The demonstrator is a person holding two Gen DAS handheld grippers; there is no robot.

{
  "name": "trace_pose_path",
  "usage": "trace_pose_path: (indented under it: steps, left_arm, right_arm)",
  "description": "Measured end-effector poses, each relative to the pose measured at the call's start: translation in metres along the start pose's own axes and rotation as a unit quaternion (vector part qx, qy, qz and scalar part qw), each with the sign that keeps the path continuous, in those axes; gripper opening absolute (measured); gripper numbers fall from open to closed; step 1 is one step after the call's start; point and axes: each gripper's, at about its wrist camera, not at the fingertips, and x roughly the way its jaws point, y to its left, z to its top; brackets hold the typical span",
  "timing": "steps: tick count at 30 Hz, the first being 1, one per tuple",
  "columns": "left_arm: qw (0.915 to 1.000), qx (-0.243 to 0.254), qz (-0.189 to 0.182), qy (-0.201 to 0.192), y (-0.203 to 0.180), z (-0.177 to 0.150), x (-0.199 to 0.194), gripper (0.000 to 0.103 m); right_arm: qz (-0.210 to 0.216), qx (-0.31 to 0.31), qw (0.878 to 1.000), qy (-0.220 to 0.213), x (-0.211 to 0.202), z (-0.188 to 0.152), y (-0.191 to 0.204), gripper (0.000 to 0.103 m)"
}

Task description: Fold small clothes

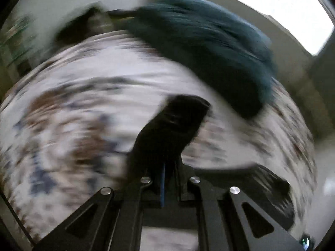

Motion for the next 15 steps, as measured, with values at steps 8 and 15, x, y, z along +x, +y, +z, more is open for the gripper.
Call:
trace_pose_path:
  steps: [8,15]
  left_arm:
    - [0.9694,0.163,-0.158,0.094,-0.242,-0.106,0.040,0.005]
    - [0.9441,0.232,-0.202,0.120,-0.330,-0.164,0.022,0.026]
  right_arm:
    - [0.002,0.074,0.997,-0.005,0.013,0.024,-0.094,0.103]
    - [0.038,0.130,0.991,-0.005,0.012,0.033,-0.179,0.103]
